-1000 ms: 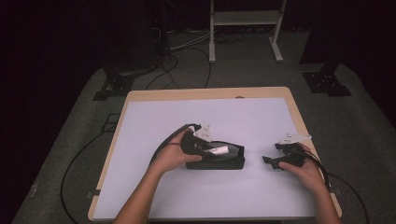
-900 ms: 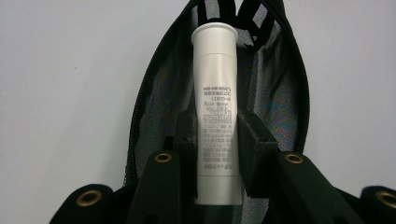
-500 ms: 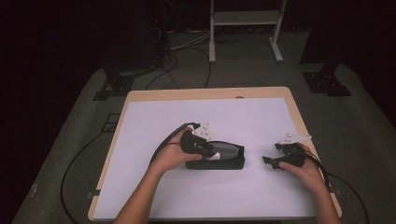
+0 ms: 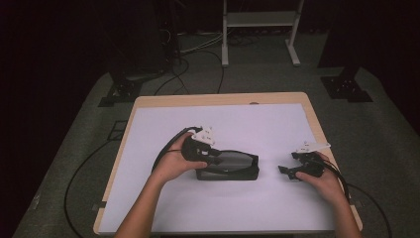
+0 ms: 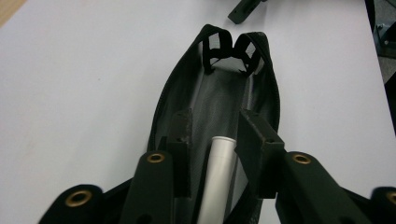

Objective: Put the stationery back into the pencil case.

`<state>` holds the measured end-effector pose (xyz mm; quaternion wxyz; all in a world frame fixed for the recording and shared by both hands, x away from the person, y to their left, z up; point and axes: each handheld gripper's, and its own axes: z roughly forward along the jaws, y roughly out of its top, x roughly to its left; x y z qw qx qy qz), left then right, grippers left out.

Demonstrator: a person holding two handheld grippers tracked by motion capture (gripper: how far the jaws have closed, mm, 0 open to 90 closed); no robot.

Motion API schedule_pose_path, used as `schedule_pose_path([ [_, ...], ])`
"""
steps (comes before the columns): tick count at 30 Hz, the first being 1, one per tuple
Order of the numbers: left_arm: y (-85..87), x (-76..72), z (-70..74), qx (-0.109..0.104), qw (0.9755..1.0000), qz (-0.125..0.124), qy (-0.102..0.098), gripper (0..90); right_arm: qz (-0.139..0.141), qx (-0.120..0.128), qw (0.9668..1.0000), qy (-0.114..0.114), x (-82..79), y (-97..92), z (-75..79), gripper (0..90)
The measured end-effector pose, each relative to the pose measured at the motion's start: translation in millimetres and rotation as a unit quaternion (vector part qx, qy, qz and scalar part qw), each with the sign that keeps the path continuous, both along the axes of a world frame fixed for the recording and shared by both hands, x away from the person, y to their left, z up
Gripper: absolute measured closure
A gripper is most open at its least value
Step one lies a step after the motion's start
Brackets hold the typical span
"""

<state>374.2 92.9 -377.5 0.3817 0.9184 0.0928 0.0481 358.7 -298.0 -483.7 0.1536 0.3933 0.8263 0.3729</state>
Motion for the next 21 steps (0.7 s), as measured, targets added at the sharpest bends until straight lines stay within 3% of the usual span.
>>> schedule_pose_path([
  [11, 22.2, -3.8, 6.8, -0.009, 0.9994, 0.034, 0.002, 46.3, 0.001, 0.0, 1.0, 0.0, 0.1, -0.1, 0.0, 15.4],
  [21, 43.8, -9.7, 4.5, -0.014, 0.9965, 0.082, 0.005, 33.2, 0.0, 0.001, 1.0, 0.0, 0.2, -0.2, 0.0, 15.4],
])
